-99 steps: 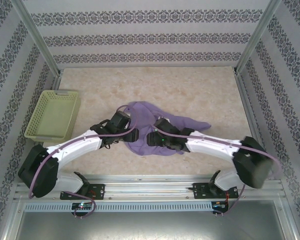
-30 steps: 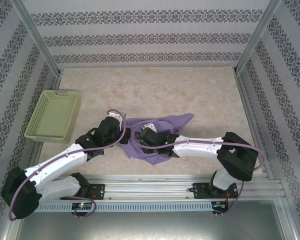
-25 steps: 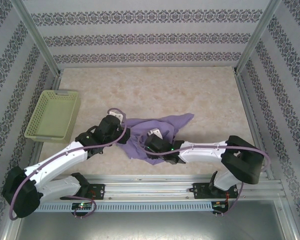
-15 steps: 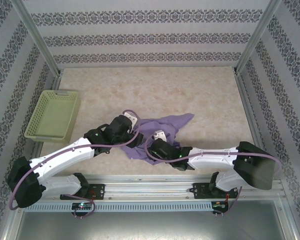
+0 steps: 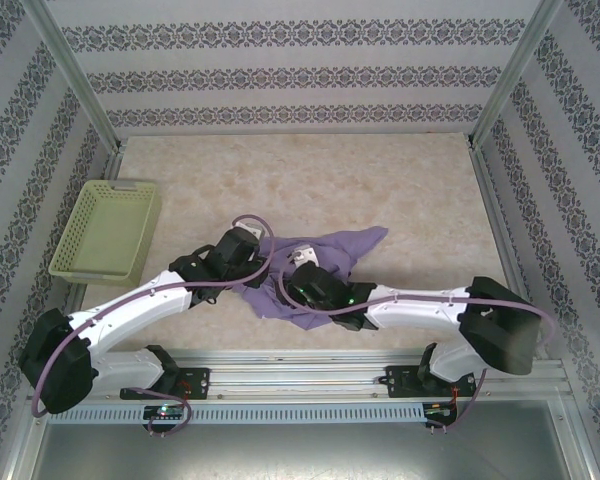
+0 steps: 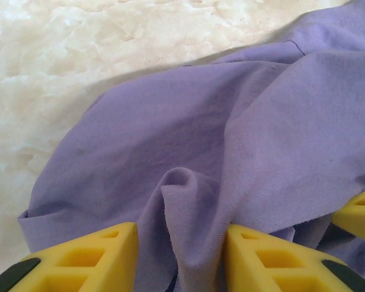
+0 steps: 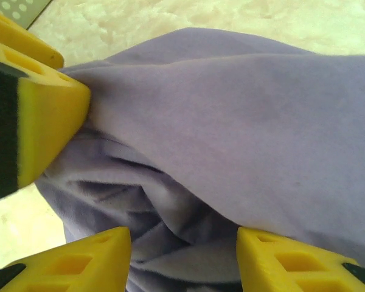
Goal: Fold the inside-out t-shirt
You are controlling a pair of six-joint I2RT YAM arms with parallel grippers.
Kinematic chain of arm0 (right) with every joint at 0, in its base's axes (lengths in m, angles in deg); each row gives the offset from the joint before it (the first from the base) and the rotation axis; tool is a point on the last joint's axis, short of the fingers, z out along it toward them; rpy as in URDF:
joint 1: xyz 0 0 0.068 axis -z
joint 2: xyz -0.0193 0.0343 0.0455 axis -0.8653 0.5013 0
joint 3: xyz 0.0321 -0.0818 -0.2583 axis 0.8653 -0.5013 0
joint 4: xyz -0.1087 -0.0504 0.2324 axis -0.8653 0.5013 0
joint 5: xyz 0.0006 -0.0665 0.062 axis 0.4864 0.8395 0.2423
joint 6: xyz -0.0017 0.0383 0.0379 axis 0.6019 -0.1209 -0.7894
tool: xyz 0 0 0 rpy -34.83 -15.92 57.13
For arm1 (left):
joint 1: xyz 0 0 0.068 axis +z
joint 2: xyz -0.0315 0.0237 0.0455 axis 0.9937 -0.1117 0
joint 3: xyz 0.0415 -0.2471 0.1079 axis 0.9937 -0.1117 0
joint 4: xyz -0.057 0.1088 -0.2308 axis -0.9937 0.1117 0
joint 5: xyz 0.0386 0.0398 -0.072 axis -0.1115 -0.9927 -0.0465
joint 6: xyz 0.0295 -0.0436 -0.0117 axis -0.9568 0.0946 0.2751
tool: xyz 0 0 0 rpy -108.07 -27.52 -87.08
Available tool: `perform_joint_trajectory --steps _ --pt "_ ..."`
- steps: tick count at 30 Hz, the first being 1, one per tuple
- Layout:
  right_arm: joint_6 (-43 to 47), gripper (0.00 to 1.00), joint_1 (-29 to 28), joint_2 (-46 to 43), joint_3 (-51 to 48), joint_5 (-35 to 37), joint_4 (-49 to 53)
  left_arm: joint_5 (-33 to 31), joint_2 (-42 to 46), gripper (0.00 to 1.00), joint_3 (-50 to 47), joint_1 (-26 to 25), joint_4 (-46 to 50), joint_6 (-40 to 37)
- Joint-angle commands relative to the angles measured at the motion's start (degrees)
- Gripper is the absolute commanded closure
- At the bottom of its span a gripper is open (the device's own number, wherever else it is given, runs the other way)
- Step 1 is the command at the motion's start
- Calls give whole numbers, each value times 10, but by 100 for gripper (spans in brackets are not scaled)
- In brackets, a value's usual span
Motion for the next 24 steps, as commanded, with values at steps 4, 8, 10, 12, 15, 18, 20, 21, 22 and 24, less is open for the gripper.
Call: perform_joint_trajectory --steps 4,8,10,12,15,18,20,21,22,24 --pt "24 54 13 62 71 9 33 13 20 60 -16 19 -24 22" --pt "32 62 17 93 100 3 56 14 28 59 -24 22 -25 25" --pt "37 69 16 93 108 10 70 17 27 59 -29 22 -28 31" --pt "38 77 16 79 105 21 75 21 26 58 -37 23 -33 35" --pt "39 93 14 48 99 35 95 17 25 57 -45 23 -36 42" --pt "38 100 11 3 93 49 127 19 26 53 -54 22 -42 41" --pt "34 100 10 -35 88 62 157 32 36 50 -62 21 -51 35" --pt "30 100 10 -53 87 71 173 34 44 50 -65 17 -55 32" --pt "25 100 11 -72 85 81 191 11 63 49 -71 -3 -59 26" --pt "17 100 13 -105 84 89 224 -70 109 39 -90 -73 -88 1"
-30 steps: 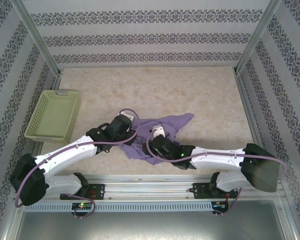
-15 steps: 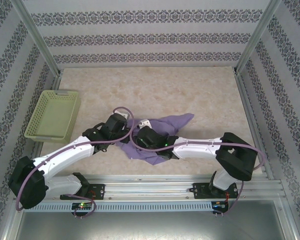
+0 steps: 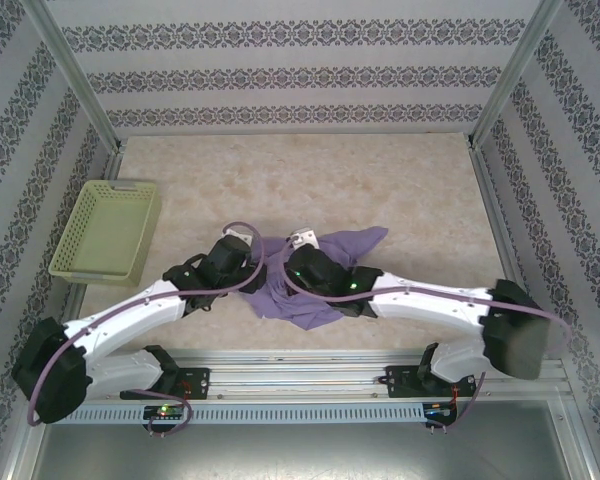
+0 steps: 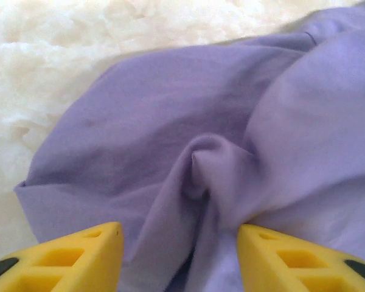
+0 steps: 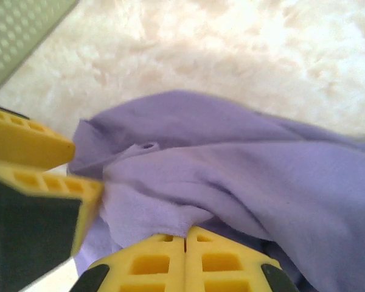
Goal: Fold the inside-out t-shirt
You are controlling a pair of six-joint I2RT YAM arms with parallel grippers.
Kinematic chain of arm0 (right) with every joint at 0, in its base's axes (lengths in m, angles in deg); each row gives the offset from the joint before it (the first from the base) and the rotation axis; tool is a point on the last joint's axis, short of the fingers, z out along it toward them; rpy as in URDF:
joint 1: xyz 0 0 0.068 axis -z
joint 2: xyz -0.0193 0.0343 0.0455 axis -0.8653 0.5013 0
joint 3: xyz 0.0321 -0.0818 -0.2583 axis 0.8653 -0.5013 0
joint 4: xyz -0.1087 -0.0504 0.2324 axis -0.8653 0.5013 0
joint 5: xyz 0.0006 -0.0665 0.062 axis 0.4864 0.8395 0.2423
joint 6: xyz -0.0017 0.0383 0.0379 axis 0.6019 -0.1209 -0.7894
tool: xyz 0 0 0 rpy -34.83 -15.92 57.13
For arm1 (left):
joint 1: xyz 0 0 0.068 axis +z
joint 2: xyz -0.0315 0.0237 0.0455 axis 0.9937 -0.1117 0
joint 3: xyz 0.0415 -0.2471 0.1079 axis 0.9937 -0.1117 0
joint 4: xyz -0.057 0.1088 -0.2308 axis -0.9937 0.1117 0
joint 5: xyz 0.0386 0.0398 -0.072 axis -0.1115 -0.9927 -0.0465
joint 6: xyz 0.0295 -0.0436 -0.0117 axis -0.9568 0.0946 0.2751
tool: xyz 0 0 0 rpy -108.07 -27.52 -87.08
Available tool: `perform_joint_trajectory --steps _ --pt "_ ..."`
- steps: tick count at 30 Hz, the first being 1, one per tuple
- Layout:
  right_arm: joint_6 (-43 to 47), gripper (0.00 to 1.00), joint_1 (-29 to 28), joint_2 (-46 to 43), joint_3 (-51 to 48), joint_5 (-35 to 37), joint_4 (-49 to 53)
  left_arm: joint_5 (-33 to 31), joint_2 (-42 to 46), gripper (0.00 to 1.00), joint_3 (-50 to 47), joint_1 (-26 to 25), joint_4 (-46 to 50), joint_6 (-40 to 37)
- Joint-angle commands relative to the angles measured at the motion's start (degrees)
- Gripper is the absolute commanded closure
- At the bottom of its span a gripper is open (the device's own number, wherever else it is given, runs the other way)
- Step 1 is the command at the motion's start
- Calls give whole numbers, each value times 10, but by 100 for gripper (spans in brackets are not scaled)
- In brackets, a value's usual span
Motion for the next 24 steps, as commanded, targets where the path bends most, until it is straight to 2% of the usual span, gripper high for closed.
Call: perform_joint_trajectory --steps 1,5,9,12,20,24 --pt "-17 100 0 -56 -5 41 82 -87 67 35 -24 -87 -54 -28" --pt "-38 100 3 -96 15 40 146 -31 44 30 -53 -102 -130 -15" --pt "-59 100 4 -105 39 36 191 -29 -40 28 -23 -119 -150 -22" --pt "-67 100 9 -92 46 33 204 -19 -62 29 -14 -120 -188 -17" --pt "-69 98 104 -27 47 -84 110 -21 -98 55 -18 -117 -223 -17" --pt "-48 74 125 12 93 -93 138 -9 -114 67 -29 -106 -242 4"
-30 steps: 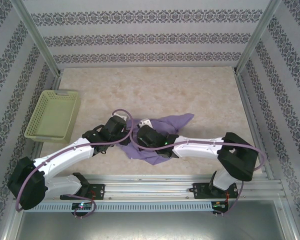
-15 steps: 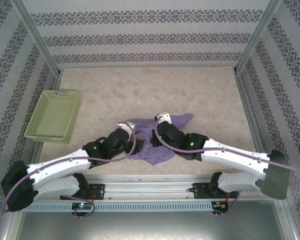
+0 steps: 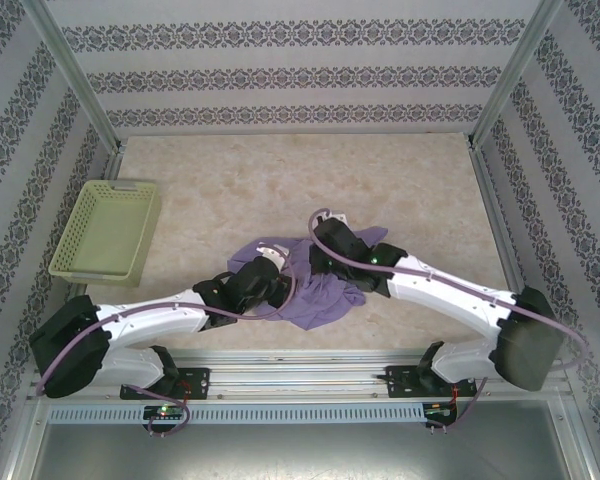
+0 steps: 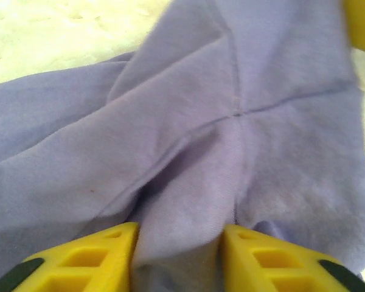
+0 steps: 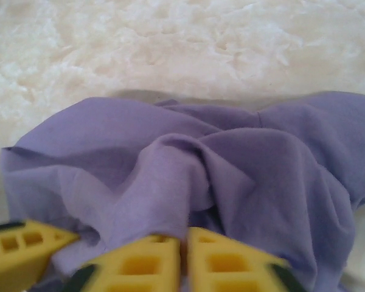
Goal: Fold the inside-out t-shirt
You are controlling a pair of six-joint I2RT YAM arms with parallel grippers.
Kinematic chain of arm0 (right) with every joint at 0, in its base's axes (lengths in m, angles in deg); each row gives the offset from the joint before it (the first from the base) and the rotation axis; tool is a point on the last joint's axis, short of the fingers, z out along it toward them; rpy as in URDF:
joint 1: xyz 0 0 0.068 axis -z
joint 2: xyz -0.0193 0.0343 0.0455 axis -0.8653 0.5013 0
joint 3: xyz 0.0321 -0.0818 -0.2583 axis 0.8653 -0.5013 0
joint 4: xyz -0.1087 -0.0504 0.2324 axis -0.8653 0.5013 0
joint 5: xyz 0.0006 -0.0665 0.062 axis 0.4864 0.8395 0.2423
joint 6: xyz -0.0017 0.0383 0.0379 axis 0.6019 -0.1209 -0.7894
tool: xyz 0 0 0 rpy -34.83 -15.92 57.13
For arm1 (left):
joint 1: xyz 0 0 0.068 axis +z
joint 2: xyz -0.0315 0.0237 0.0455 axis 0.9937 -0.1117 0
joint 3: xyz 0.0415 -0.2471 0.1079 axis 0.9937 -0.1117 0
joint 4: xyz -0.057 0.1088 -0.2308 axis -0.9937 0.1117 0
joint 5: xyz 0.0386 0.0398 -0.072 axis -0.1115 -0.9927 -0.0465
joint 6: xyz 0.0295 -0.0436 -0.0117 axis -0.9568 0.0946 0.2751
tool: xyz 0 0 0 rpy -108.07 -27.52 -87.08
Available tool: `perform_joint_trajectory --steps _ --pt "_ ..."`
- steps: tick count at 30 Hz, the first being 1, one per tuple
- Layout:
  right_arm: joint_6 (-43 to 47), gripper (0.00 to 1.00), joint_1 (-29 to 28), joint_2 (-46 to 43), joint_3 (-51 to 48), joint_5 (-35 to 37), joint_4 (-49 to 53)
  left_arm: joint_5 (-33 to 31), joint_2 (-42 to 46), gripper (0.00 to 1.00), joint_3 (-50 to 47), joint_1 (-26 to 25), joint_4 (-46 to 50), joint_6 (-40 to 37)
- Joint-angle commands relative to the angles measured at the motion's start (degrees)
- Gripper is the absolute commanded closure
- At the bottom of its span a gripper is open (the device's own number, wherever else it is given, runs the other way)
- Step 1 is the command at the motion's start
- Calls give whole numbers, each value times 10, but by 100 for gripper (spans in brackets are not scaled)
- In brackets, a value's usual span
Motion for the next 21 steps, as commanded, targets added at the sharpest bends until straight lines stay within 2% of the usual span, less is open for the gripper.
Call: perform_joint_trajectory --steps 1,5,10,14,21 --pt "13 70 7 12 38 -23 1 12 -14 70 -5 11 -39 17" --pt "37 60 7 -48 -29 -37 -35 29 -21 78 -11 35 -46 30" --pt "33 58 5 -115 -134 -97 -120 38 -24 79 -16 46 -53 34" --pt "24 59 -4 -98 -168 -115 -173 45 -32 81 -9 48 -53 34" --pt "38 64 -17 -18 -123 -97 -178 57 -32 81 -6 48 -54 33"
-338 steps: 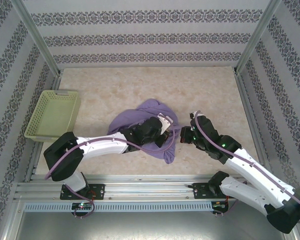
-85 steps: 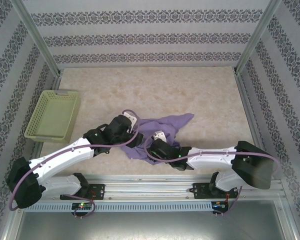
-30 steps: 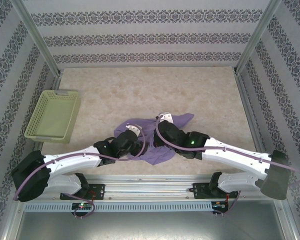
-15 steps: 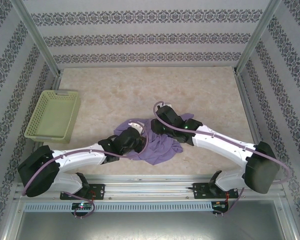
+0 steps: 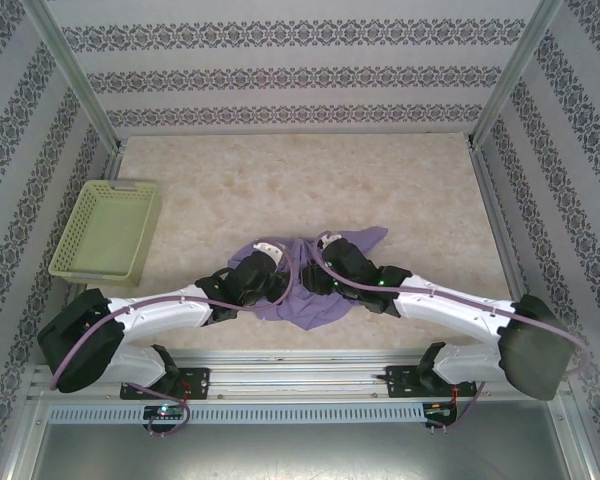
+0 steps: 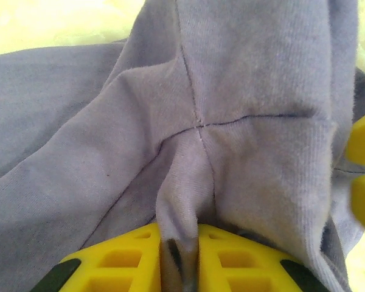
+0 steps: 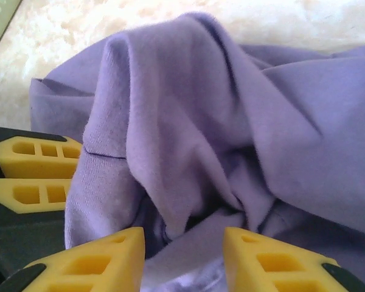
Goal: Fold the inside-out t-shirt
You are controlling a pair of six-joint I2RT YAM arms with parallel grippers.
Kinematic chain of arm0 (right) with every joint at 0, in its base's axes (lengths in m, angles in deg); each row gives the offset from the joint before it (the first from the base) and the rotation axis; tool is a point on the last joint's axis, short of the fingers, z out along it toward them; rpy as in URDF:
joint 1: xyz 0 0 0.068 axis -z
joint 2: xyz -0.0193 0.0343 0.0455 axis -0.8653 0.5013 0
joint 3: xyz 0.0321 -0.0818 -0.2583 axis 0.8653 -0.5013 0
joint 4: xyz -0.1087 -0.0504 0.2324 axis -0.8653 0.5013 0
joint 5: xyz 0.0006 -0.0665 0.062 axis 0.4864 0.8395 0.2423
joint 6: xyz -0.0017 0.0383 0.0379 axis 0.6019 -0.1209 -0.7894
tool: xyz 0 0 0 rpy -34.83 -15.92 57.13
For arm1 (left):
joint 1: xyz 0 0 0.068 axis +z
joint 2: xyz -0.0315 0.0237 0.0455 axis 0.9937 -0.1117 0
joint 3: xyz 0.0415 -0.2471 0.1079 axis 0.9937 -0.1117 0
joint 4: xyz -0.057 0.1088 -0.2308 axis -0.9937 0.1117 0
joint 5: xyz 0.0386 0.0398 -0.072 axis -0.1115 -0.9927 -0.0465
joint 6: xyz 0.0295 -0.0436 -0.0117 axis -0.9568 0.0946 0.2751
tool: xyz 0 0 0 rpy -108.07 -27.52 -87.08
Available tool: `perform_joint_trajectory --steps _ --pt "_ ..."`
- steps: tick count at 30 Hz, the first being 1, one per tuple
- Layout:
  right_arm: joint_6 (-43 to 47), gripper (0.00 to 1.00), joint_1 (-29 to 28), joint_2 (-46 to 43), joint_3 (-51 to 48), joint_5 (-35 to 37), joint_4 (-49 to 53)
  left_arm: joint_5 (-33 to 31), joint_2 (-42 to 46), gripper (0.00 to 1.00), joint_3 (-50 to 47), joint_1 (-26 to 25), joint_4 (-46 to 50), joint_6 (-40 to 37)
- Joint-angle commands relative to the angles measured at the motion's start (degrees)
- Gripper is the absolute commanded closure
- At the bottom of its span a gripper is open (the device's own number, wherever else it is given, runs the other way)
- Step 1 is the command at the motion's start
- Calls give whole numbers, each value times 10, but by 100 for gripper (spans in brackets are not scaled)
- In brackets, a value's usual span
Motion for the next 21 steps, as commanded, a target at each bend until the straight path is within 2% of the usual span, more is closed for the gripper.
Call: perform_joint_trajectory --steps 1,3,5,8,13,16,19,21 --pt "11 65 -3 39 37 5 -24 13 -4 81 4 7 -26 9" --pt "13 72 -3 57 51 17 -11 14 -4 81 3 7 -27 9" --pt "17 84 -6 59 62 34 11 12 -5 81 3 7 -27 10" --pt "17 100 -10 19 67 69 62 -6 -22 81 15 7 -1 10" --pt "10 100 -6 -115 53 110 182 -11 -58 81 37 8 13 10" --pt "10 100 25 -196 31 106 240 8 -66 82 40 8 1 9" --pt "16 100 85 -232 10 52 240 43 -81 84 54 5 -2 1" --pt "20 100 143 -223 -8 -17 197 52 -92 86 60 -1 -4 -3"
